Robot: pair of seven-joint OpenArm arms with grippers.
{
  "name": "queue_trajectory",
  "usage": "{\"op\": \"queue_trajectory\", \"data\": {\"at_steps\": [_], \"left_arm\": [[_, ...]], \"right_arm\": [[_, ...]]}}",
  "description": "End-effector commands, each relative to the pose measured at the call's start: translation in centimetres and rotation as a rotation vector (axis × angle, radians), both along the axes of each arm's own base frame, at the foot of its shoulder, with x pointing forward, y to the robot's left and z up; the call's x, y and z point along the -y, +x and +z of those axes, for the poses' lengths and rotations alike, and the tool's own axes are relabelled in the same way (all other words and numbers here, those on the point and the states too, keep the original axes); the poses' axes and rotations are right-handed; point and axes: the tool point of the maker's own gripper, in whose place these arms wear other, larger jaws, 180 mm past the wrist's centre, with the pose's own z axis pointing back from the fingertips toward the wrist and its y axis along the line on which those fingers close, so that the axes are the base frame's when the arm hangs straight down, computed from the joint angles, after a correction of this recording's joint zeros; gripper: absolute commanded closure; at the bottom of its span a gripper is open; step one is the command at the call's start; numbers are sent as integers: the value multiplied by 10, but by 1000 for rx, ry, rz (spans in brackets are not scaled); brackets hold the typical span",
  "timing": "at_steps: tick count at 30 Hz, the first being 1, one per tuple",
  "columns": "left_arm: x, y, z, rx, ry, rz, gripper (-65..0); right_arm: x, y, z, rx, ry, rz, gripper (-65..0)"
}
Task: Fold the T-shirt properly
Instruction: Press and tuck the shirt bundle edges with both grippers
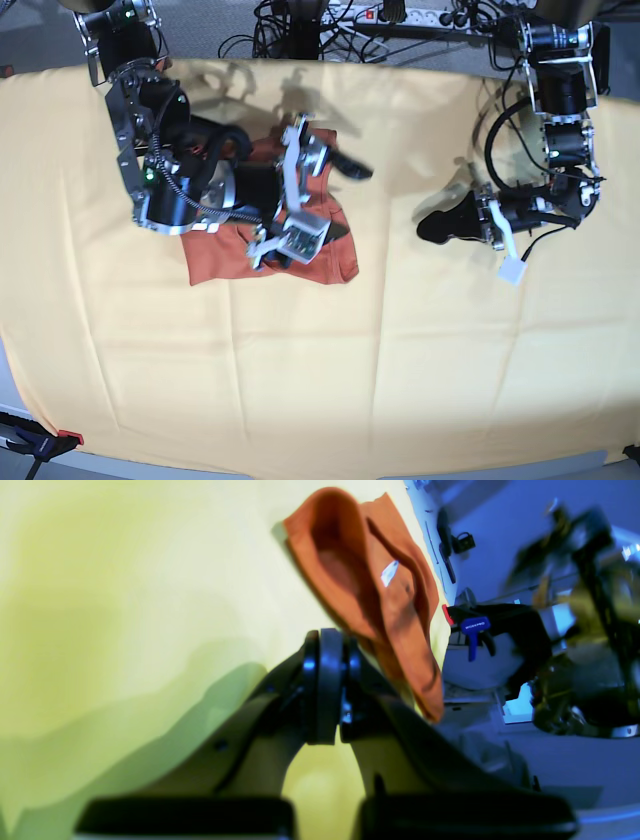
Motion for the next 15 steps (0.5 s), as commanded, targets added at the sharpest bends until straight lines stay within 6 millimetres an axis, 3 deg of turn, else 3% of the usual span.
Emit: {"op": "queue_trajectory", "data": {"at_steps": [1, 3, 4, 8, 12, 15], "left_arm": [[-5, 12, 23, 79, 3, -1, 0], [-7, 13, 34, 123, 41, -18, 0], [-7, 13, 41, 151, 57, -31, 0], [14, 9, 75, 296, 106, -122, 0], [56, -12, 94, 401, 130, -278, 0], [97, -38, 94, 440, 129, -426, 0]], "right_arm": [[6, 16, 22, 71, 32, -29, -314], [28, 42, 36, 138, 25, -132, -84], [40, 55, 41, 164, 18, -191, 0], [83, 86, 48, 230, -17, -356, 0], [99, 95, 31, 207, -57, -380, 0], [106, 97, 11, 166, -95, -365, 0]]}}
